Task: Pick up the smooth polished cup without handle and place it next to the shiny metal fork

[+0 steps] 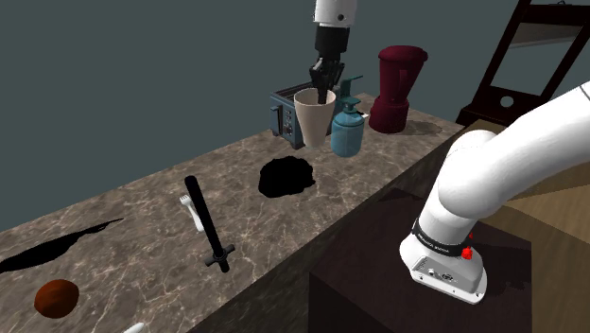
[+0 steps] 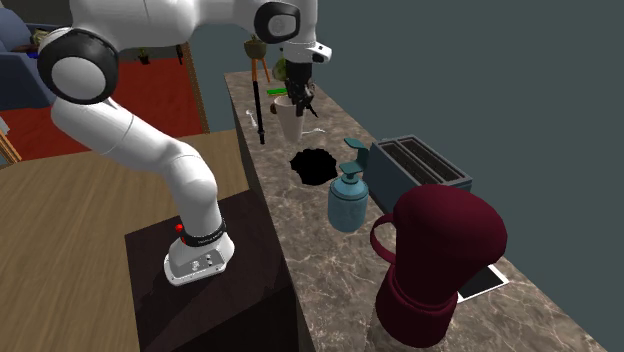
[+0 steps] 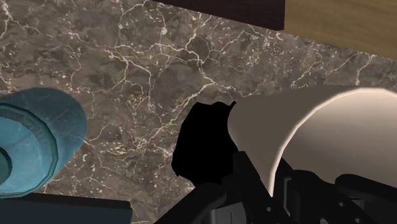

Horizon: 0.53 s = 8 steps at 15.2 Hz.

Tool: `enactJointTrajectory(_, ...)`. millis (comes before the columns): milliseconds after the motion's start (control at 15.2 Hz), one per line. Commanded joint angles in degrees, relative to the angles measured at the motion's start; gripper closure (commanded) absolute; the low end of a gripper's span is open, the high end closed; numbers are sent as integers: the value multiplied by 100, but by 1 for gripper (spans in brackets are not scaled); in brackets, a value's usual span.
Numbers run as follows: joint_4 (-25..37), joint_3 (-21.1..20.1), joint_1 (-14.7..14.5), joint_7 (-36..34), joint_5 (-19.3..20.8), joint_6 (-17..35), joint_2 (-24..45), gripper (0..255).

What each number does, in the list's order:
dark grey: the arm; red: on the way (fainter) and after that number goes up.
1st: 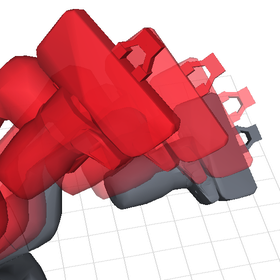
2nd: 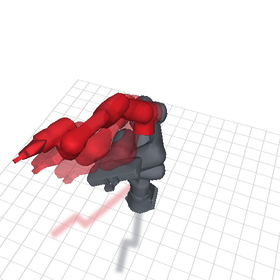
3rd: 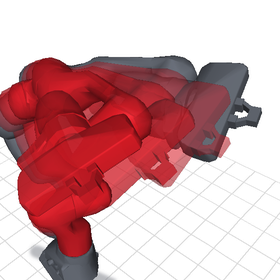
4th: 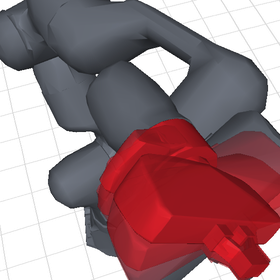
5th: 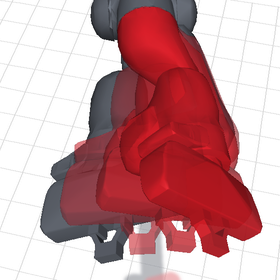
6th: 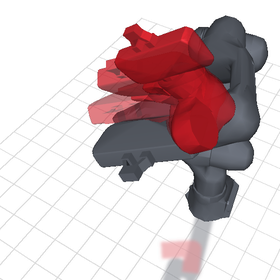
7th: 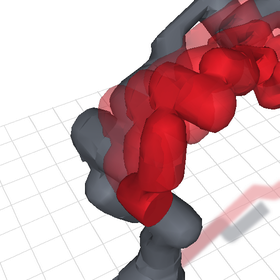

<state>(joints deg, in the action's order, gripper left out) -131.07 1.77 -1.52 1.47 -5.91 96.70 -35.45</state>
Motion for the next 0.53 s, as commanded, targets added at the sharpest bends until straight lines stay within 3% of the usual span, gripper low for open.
enactJointTrajectory(0, 154, -207, -96, -250, -121, 77, 198, 255)
enactJointTrajectory(462, 860, -884, -372, -1080, -377, 372, 1084, 255)
